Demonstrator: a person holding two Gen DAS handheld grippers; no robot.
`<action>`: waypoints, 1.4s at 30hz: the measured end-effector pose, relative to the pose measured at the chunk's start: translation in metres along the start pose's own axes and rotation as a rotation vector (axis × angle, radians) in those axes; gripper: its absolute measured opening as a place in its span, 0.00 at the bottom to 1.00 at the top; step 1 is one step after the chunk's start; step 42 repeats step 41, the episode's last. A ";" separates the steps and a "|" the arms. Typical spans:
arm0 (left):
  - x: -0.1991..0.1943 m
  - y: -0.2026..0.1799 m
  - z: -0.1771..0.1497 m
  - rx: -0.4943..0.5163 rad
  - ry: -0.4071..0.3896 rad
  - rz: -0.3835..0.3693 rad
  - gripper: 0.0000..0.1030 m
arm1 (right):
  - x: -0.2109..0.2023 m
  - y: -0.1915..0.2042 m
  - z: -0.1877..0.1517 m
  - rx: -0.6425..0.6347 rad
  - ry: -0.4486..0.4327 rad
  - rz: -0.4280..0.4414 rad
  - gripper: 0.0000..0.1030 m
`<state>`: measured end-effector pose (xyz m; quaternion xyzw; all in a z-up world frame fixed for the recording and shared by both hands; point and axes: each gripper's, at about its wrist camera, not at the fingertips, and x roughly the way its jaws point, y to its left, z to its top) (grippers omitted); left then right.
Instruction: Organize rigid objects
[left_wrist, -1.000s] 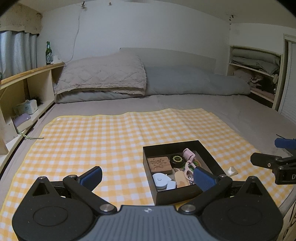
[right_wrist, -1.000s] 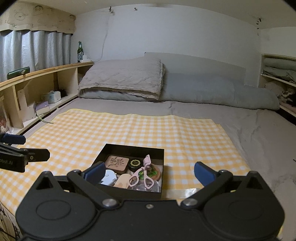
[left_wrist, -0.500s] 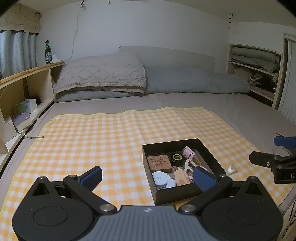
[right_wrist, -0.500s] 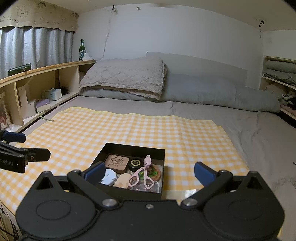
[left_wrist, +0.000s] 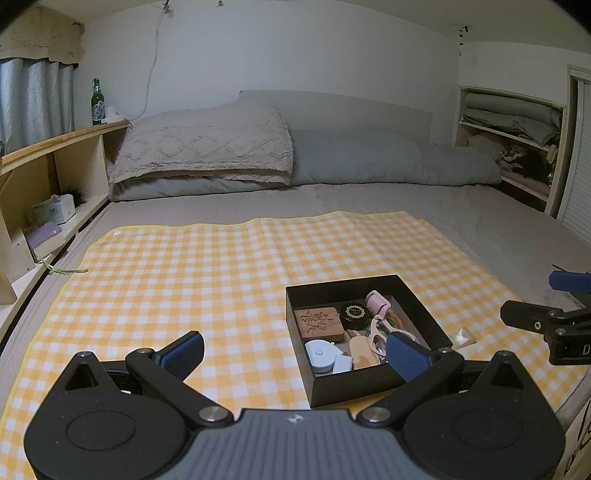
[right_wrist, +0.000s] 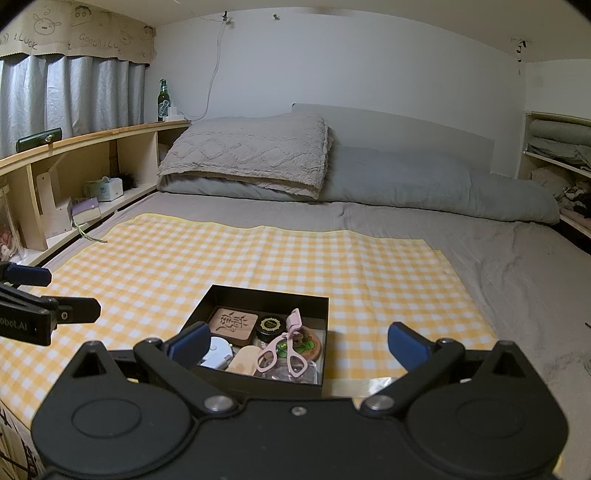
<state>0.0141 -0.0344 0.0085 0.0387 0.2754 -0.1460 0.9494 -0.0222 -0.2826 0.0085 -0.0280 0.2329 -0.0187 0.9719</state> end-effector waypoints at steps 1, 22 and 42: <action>0.000 0.000 0.000 0.000 0.000 0.001 1.00 | 0.000 0.000 0.000 0.001 0.000 0.001 1.00; 0.000 0.000 0.000 0.000 0.000 0.000 1.00 | 0.000 -0.002 0.000 0.002 -0.004 -0.010 1.00; -0.001 0.001 -0.001 -0.008 0.006 0.012 1.00 | -0.002 -0.002 0.000 0.002 -0.004 -0.015 1.00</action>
